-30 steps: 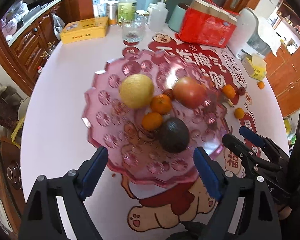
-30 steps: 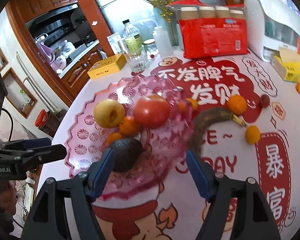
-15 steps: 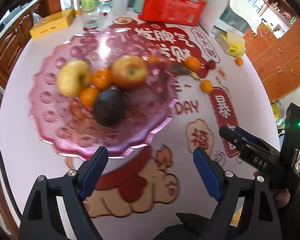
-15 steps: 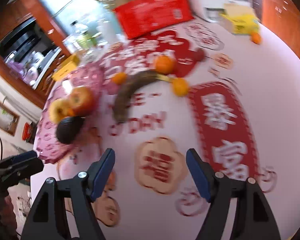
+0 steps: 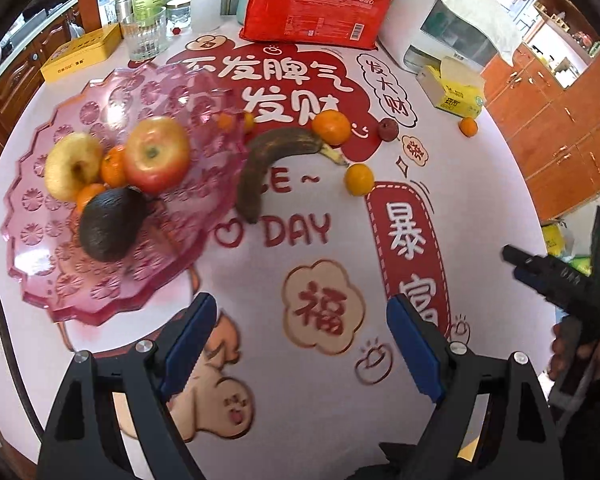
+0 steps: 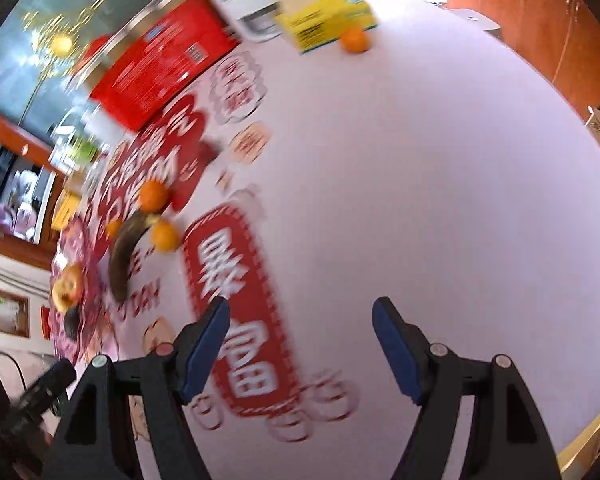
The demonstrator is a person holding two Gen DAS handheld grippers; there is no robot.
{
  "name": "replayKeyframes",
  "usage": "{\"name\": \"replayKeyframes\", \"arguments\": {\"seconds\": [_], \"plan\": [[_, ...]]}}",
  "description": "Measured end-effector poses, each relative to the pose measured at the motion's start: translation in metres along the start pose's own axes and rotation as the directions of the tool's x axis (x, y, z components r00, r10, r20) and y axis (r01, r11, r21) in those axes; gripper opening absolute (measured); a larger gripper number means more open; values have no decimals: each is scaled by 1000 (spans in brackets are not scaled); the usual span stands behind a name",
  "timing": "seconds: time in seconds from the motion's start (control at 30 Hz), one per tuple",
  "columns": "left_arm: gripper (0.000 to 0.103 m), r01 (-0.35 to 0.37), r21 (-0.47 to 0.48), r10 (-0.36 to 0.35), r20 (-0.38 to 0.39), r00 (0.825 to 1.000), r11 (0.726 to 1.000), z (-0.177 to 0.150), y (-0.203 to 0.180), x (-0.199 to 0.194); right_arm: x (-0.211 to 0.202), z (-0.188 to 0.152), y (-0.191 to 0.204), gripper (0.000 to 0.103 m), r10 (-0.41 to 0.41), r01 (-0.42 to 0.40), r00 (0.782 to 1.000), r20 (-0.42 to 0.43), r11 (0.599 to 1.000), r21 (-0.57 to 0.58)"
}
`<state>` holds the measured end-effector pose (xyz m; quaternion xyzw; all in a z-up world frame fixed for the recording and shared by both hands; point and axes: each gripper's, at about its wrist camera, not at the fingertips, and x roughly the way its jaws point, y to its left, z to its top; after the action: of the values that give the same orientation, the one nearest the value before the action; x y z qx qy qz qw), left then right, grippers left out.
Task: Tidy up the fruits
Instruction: 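Withdraw both tools from the bowl toward the loose oranges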
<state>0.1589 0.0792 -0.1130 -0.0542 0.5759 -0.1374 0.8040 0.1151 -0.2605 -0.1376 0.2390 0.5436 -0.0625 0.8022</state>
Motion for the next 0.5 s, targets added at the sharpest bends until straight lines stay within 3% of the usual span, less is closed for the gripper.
{"name": "replayKeyframes", "arguments": {"seconds": [0.27,0.5], "plan": [[86,-47,-36,48,40,998,998,30,-35,22,-17,94,-53,74,-30,30,1000,7,1000,1],[86,-84,-57,88,63,994,995,62,-53,38,-30,187,-61,74,-14,16,998,60,999,-31]]}}
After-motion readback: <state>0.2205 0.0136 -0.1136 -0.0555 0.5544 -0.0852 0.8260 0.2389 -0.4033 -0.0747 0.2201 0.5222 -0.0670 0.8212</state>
